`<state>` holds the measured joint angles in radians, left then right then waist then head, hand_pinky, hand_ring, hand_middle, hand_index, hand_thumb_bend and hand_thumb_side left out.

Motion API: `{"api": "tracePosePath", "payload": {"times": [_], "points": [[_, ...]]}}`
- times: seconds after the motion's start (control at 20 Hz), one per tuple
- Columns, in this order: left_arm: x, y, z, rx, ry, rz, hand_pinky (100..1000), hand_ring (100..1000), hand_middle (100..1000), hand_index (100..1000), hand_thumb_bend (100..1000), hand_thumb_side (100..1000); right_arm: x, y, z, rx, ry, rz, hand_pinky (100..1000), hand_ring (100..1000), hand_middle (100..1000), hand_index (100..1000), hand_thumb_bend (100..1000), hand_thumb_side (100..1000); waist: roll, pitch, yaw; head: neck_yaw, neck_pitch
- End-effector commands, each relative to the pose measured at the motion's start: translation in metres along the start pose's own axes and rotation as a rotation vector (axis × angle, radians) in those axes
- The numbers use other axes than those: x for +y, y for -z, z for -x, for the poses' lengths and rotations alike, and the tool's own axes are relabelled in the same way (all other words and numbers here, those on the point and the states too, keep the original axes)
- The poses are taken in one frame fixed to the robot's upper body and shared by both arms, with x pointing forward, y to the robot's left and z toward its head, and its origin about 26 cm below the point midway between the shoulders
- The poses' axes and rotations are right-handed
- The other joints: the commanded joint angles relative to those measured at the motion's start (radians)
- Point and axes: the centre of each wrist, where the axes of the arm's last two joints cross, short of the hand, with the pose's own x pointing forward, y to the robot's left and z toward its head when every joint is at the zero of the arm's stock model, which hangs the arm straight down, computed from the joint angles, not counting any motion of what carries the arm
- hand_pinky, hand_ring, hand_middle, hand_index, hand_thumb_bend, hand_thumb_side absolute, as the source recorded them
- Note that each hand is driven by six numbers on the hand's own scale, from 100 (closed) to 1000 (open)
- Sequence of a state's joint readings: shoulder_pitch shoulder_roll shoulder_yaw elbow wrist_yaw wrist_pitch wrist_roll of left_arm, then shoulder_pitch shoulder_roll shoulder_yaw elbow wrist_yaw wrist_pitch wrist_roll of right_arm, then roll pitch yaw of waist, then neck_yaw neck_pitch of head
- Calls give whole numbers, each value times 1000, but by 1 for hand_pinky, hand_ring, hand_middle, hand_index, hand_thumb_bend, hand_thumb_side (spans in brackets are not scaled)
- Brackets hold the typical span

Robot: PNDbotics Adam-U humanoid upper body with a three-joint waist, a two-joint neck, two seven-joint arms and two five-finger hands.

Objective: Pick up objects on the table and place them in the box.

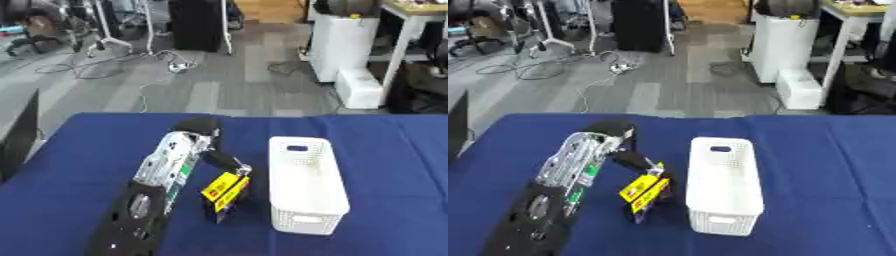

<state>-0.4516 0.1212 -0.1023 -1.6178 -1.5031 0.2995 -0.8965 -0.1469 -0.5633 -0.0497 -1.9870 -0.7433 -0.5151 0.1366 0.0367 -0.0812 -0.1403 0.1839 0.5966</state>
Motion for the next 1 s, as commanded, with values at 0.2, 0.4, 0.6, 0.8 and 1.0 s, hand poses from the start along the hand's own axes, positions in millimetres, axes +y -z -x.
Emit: {"api": "tracePosePath", "payload": {"times": [0.2,0.4,0.6,0.8,1.0], "points": [[-1,3,0,-4,-31,29,384,573,718,609,850,750,-2,8,-7,-18,-18,-30,248,462,541,538,100,1000,-4,-3,-4,-9,-18],[-9,7,1,-7,-25,60,390,576,720,612,863,723,-2,8,-7,-18,-19,-31,247,462,541,538,100,1000,-4,-1,-6,-12,-17],[-15,11,2,-3,-20,84,396,579,718,612,880,709,-2,7,-6,-18,-20,-35,246,462,541,539,100,1000,-5,1,-7,-14,-14],[-21,15,4,3,-22,110,401,581,717,613,883,706,-1,8,-6,-18,-18,-35,246,462,541,542,100,1000,-4,2,-9,-13,-12],[-24,18,7,14,-25,124,402,582,717,614,885,706,-1,8,-6,-18,-17,-36,246,463,541,542,100,1000,-3,2,-10,-14,-11]]}}
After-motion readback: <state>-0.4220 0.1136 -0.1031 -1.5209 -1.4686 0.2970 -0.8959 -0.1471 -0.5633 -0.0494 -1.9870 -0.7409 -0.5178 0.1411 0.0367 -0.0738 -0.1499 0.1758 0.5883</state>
